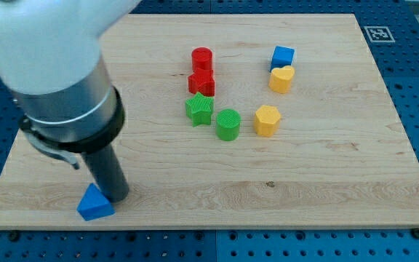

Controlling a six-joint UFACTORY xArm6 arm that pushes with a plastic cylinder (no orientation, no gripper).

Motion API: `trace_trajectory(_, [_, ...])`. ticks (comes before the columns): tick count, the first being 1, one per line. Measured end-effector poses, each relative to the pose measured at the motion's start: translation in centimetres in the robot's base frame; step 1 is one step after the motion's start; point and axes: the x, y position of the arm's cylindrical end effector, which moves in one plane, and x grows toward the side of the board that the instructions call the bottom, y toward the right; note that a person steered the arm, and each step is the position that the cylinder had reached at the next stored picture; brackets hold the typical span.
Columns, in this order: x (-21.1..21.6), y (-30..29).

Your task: Slide blue triangle to the bottom left

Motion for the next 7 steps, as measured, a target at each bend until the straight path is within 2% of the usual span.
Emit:
trace_trajectory(1, [0.0,-1.4])
trace_trajectory(3, [0.0,1.7])
trace_trajectory(5, [3.3,4.9])
trace_trajectory(7, [3.4,2.4])
